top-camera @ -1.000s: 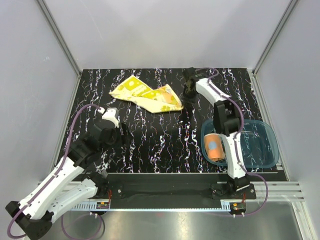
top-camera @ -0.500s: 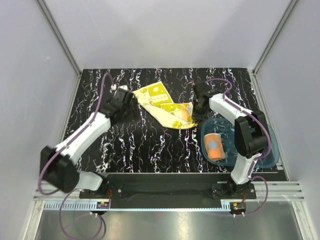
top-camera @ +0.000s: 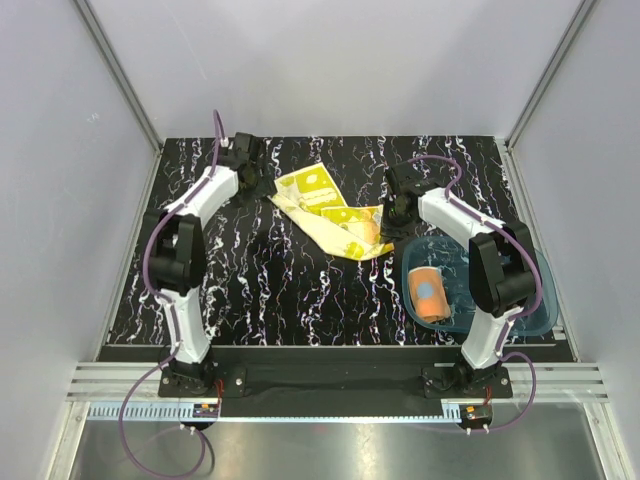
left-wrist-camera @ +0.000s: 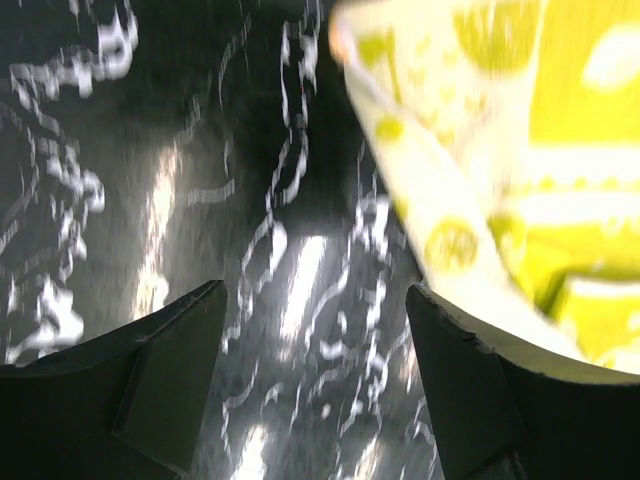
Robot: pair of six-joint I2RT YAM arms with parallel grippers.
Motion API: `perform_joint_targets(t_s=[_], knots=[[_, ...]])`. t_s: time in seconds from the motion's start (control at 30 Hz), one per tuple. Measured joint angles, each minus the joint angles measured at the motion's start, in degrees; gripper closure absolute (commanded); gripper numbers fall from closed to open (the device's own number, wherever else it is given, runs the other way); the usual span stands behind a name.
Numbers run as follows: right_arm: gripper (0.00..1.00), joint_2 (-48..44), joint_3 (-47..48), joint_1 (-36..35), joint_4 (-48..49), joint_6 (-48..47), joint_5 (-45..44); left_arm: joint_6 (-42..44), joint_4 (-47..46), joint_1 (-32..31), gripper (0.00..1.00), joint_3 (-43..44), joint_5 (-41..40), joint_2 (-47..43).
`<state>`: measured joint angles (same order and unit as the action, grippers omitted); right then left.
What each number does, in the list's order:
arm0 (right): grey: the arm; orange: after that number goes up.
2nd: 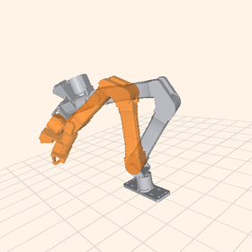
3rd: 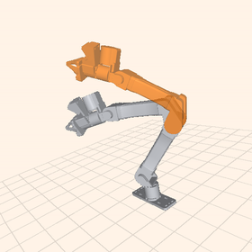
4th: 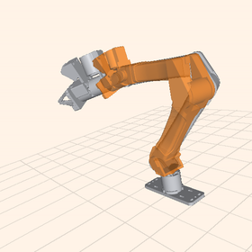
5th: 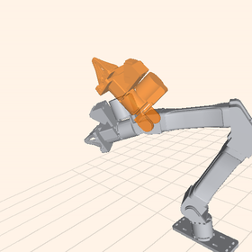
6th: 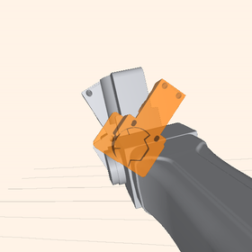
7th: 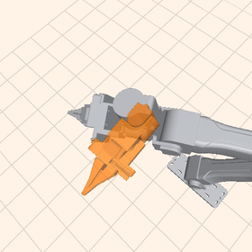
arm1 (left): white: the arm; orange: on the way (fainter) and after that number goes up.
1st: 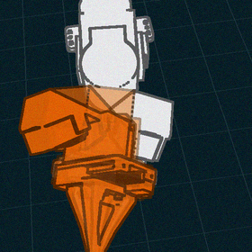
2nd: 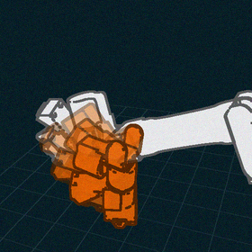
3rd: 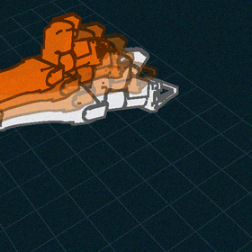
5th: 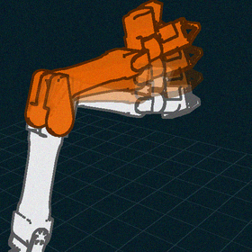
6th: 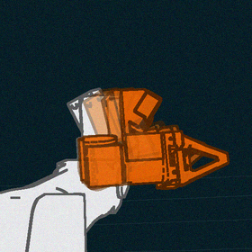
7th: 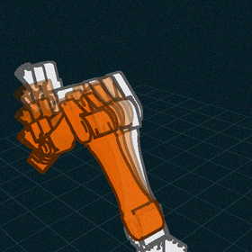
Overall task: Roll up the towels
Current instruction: Move the towel to the center of the board, then flatten the towel
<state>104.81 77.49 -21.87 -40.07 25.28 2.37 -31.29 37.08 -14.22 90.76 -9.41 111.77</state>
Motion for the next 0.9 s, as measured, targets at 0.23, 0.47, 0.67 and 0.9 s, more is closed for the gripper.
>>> perform_joint_targets(t_s=[0.23, 0.47, 0.67, 0.9], knots=[[1.0, 0.3, 0.0, -0.2, 0.3, -0.3, 0.3, -0.9, -0.3, 1.9, 0.28, 12.2, 1.3, 10.7], [1.0, 1.2, 0.0, -0.2, 0.4, -0.8, 0.3, -3.7, 1.1, 2.0, 0.34, 21.5, 1.6, 19.2], [1.0, 1.5, 0.1, -0.2, 0.3, -1.1, 0.3, -5.4, 3.3, 3.3, 0.37, 23.4, 1.7, 22.2], [1.0, 2.7, 0.1, -0.3, 0.3, -1.1, 0.4, -6.5, 3.9, 5.1, 0.69, 24.0, 2.8, 23.7]])
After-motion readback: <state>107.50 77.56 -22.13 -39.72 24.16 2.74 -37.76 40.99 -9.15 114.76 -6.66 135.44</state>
